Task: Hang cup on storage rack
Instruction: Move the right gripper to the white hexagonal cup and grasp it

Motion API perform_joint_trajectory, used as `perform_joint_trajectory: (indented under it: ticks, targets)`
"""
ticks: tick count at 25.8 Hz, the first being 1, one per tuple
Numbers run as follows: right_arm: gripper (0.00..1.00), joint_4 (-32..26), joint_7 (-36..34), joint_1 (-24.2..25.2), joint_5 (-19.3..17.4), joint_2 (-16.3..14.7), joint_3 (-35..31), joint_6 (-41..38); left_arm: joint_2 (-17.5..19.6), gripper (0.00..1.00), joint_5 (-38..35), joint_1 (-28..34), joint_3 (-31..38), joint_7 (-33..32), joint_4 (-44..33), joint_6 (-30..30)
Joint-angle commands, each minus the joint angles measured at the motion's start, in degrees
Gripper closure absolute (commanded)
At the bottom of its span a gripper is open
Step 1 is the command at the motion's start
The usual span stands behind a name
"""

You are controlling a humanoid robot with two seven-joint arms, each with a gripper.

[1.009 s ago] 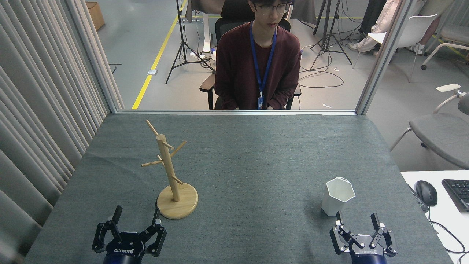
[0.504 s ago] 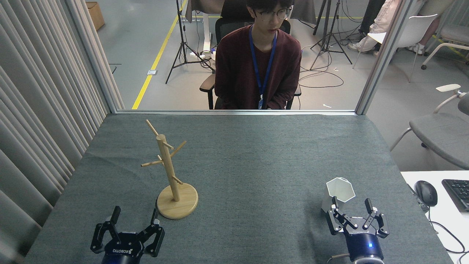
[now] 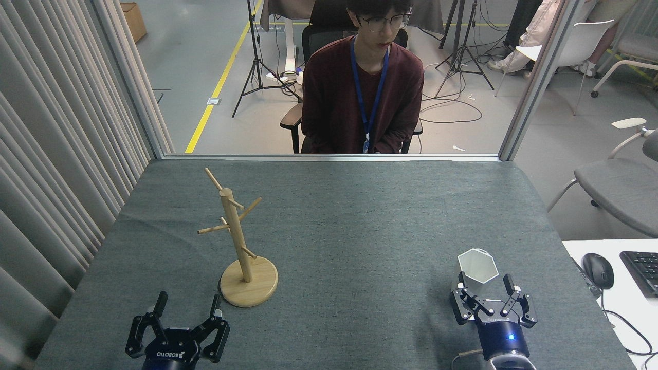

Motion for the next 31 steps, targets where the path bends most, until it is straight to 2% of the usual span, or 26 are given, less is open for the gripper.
perform_joint_trajectory:
  ticks: [1,20,25,26,28,29,31]
  targets:
    - [0.02,0.3,-0.3,-0.1,0.0,0.1,0.4,0.1,0.0,0.0,0.0,-0.2,0.1,0.0,0.0,0.0]
    - [0.02,4.8,-0.3,-3.3,-0.1,0.3,0.4,0.0,0.8,0.0,0.0,0.3,0.2,0.0,-0.6,-0.3]
    - [0.03,8.5,-0.1,-5.3,0.1,0.8,1.0,0.2,0.9,0.0,0.0,0.1,0.2,0.0,-0.6,-0.4]
    - [0.08,9.7,-0.1,-5.7,0.1,0.9,1.7,0.3,0.9,0.0,0.0,-0.1,0.2,0.0,-0.5,-0.4]
    - [0.34,11.2,-0.1,-6.7,0.1,0.7,2.5,0.8,0.9,0.0,0.0,-0.4,0.2,0.0,-0.4,-0.5]
    - [0.39,11.4,-0.2,-6.8,0.1,0.6,2.6,0.7,0.9,0.0,0.0,-0.4,0.2,0.1,-0.1,-0.5]
    - [0.39,11.4,-0.4,-6.8,-0.1,0.5,2.6,0.7,0.9,0.0,0.0,-0.5,0.2,0.6,0.2,-0.5]
